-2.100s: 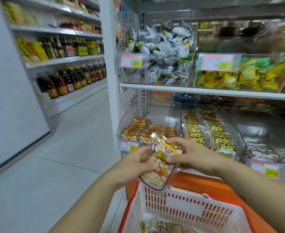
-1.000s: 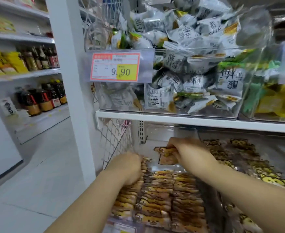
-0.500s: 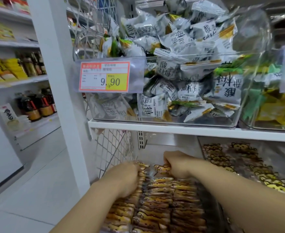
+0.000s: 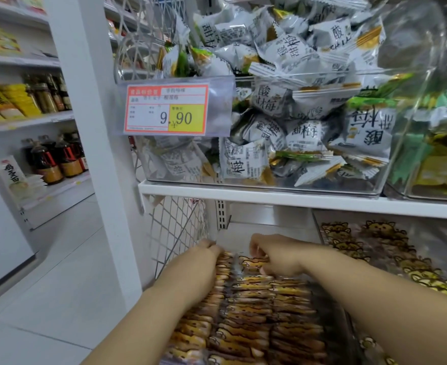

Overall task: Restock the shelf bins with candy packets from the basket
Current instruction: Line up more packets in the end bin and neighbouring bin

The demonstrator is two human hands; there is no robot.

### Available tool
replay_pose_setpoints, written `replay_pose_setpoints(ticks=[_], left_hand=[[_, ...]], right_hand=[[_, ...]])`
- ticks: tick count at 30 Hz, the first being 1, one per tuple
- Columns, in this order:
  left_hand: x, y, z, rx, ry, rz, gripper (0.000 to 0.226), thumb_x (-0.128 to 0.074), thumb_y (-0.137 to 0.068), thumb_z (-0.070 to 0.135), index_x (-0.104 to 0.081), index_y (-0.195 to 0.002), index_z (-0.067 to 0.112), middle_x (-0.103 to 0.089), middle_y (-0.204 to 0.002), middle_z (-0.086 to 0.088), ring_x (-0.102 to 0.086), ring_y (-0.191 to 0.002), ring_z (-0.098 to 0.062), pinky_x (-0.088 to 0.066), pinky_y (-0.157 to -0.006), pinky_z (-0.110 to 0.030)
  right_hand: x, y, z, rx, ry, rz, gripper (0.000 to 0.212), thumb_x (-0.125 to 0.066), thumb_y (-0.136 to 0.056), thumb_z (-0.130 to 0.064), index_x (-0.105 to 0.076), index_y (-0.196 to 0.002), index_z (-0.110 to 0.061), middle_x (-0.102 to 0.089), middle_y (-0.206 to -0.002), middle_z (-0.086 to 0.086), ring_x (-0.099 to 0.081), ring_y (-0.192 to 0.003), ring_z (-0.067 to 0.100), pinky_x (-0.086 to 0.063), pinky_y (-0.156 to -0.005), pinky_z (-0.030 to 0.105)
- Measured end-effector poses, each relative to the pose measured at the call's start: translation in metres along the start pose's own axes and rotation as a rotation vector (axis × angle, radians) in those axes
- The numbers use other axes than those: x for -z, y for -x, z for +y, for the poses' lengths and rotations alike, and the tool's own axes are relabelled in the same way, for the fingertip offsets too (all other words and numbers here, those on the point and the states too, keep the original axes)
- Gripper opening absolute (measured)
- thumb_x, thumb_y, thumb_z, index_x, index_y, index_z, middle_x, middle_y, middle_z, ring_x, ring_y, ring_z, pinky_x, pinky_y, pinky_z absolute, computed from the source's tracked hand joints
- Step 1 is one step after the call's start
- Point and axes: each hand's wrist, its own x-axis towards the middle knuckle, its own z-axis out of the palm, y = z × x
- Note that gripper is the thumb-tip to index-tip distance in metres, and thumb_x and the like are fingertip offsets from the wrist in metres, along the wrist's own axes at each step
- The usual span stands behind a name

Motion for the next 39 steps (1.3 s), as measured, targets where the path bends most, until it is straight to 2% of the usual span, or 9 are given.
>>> replay_pose_setpoints(ticks=[2, 3, 6, 9, 14, 22, 26, 30, 39], left_hand=[[0.001, 0.000, -0.002, -0.019, -0.001, 0.073, 0.028, -0.044, -0.098, 0.016, -0.058, -0.118, 0.030, -0.049, -0.132, 0.004, -0.059, -0.110, -0.023, -0.046, -0.081, -0.029], [0.001, 0.001, -0.003, -0.029, -0.001, 0.096, 0.021, -0.047, -0.098, 0.018, -0.059, -0.108, 0.031, -0.051, -0.125, 0.006, -0.060, -0.104, -0.021, -0.042, -0.074, -0.028], [0.002, 0.002, -0.006, -0.063, 0.022, 0.108, 0.015, -0.052, -0.096, 0.020, -0.060, -0.095, 0.032, -0.055, -0.111, 0.008, -0.060, -0.098, -0.018, -0.047, -0.079, -0.029], [0.003, 0.001, -0.007, -0.077, 0.041, 0.104, 0.014, -0.055, -0.094, 0.020, -0.058, -0.089, 0.034, -0.057, -0.105, 0.010, -0.060, -0.096, -0.017, -0.050, -0.084, -0.033], [0.003, -0.006, -0.007, -0.057, -0.008, 0.076, 0.017, -0.061, -0.093, 0.019, -0.070, -0.101, 0.031, -0.061, -0.107, 0.009, -0.062, -0.096, -0.015, -0.051, -0.084, -0.030], [-0.001, -0.008, -0.007, -0.034, -0.032, 0.103, 0.017, -0.059, -0.094, 0.018, -0.070, -0.104, 0.025, -0.062, -0.108, 0.006, -0.062, -0.100, -0.017, -0.043, -0.077, -0.025], [-0.003, -0.007, -0.007, -0.053, -0.073, 0.150, 0.020, -0.050, -0.099, 0.017, -0.069, -0.103, 0.023, -0.061, -0.115, 0.002, -0.061, -0.105, -0.022, -0.047, -0.083, -0.027], [-0.004, -0.009, -0.010, -0.049, -0.057, 0.112, 0.015, -0.061, -0.091, 0.021, -0.070, -0.101, 0.028, -0.062, -0.109, 0.006, -0.064, -0.098, -0.019, -0.050, -0.082, -0.028], [-0.006, -0.011, -0.013, -0.058, -0.065, 0.129, 0.017, -0.062, -0.091, 0.022, -0.073, -0.102, 0.030, -0.062, -0.105, 0.008, -0.065, -0.094, -0.017, -0.053, -0.083, -0.031]], right_hand=[[-0.001, 0.001, -0.002, 0.002, 0.049, -0.016, 0.048, -0.058, -0.095, -0.008, -0.047, -0.137, -0.028, -0.053, -0.133, 0.002, -0.055, -0.115, 0.024, -0.049, -0.094, 0.036], [0.000, 0.001, -0.002, 0.010, 0.097, -0.012, 0.048, -0.055, -0.094, -0.004, -0.050, -0.136, -0.027, -0.055, -0.134, 0.003, -0.056, -0.114, 0.025, -0.049, -0.094, 0.035], [0.005, 0.007, -0.001, 0.026, 0.161, -0.003, 0.040, -0.050, -0.094, 0.000, -0.058, -0.124, -0.025, -0.058, -0.121, 0.004, -0.056, -0.101, 0.023, -0.047, -0.083, 0.032], [0.001, 0.012, -0.003, 0.065, 0.152, 0.018, 0.043, -0.051, -0.095, -0.004, -0.056, -0.129, -0.030, -0.057, -0.123, 0.004, -0.056, -0.101, 0.023, -0.048, -0.086, 0.033], [-0.011, 0.006, -0.005, 0.047, 0.084, 0.046, 0.047, -0.053, -0.093, -0.004, -0.055, -0.130, -0.032, -0.058, -0.128, 0.005, -0.057, -0.112, 0.025, -0.048, -0.095, 0.035], [-0.012, 0.006, -0.004, 0.015, 0.067, 0.070, 0.042, -0.054, -0.095, -0.008, -0.055, -0.132, -0.028, -0.058, -0.129, 0.006, -0.057, -0.114, 0.025, -0.047, -0.095, 0.032], [-0.012, 0.008, 0.000, -0.011, 0.061, 0.115, 0.042, -0.052, -0.097, -0.009, -0.055, -0.133, -0.029, -0.057, -0.132, 0.003, -0.057, -0.116, 0.023, -0.044, -0.091, 0.027], [-0.013, 0.010, 0.001, 0.001, 0.047, 0.110, 0.041, -0.052, -0.097, -0.012, -0.055, -0.134, -0.030, -0.057, -0.135, 0.003, -0.056, -0.120, 0.023, -0.044, -0.097, 0.030], [-0.014, -0.001, -0.012, 0.019, 0.058, 0.088, 0.038, -0.056, -0.097, -0.013, -0.055, -0.133, -0.027, -0.058, -0.129, 0.004, -0.057, -0.113, 0.025, -0.048, -0.099, 0.037]])
